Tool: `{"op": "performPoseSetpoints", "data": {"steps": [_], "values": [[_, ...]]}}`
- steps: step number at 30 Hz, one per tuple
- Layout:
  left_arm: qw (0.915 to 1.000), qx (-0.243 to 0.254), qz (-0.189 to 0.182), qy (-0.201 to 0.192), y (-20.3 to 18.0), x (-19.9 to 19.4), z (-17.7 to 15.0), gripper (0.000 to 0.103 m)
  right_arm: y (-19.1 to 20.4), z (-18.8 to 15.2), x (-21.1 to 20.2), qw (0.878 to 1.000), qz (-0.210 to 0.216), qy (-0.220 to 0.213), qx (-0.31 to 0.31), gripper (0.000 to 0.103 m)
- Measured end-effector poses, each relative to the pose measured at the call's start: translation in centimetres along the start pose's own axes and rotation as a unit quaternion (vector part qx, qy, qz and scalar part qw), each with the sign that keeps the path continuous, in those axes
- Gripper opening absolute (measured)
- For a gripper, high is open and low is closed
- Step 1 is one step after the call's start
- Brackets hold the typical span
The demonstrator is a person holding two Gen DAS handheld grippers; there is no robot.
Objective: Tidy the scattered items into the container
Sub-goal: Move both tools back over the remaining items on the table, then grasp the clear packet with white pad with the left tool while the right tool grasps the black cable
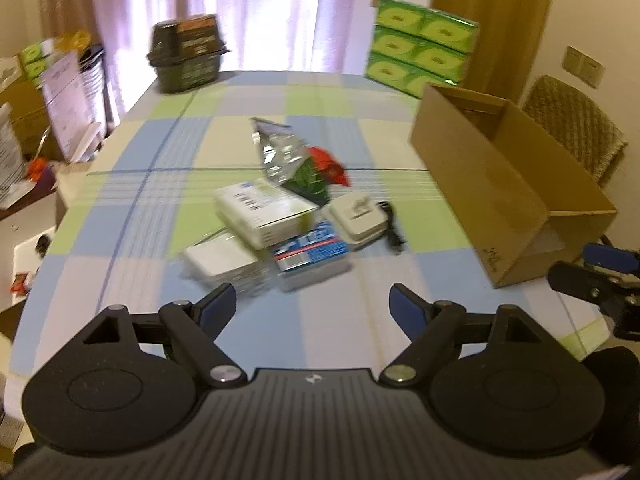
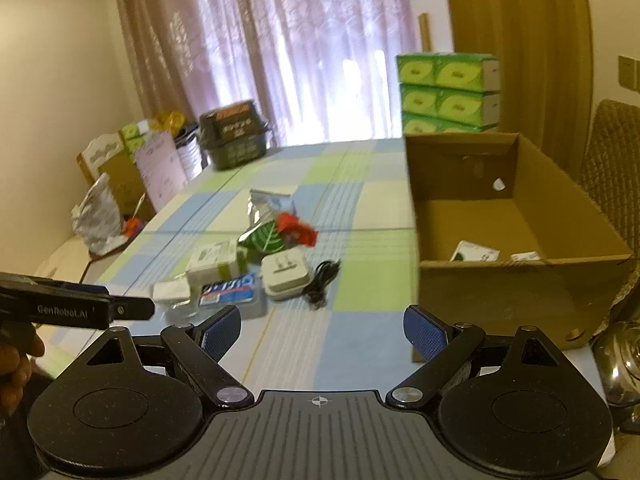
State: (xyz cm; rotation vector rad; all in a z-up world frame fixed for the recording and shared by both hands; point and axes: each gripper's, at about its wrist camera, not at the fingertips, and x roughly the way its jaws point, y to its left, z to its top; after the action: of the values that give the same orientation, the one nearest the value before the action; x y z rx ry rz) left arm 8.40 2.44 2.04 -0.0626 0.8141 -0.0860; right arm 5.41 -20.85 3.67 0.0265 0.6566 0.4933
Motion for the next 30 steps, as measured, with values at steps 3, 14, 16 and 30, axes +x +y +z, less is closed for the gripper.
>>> {"op": "performPoseSetpoints", "data": {"steps": [3,14,16,30], "values": [[0.9999,-0.007,0.011,0.003,1.4,0.0,-0.5,0.083,0.7,-0.4,0.3,1.0,0.004,0.009,-0.006,0.094],[0.9996,-0.012,0.015,0.018,3.9,0.8,-1.6,0.086,2.4,-1.2,2.5,0.999,0.014,0.043,-0.024,0.094],[0.9996,-0.012,0.017,0.022,4.2,1.2,-1.7,0.086,2.6,-1.1,3.1,0.998,0.015,0.047,-0.027,0.094],[0.9974,0.057,0.01,0.042,5.7,6.2,-0.7,0.091,2.9,-0.8,8.5,0.995,0.021,0.084,-0.042,0.094]]}}
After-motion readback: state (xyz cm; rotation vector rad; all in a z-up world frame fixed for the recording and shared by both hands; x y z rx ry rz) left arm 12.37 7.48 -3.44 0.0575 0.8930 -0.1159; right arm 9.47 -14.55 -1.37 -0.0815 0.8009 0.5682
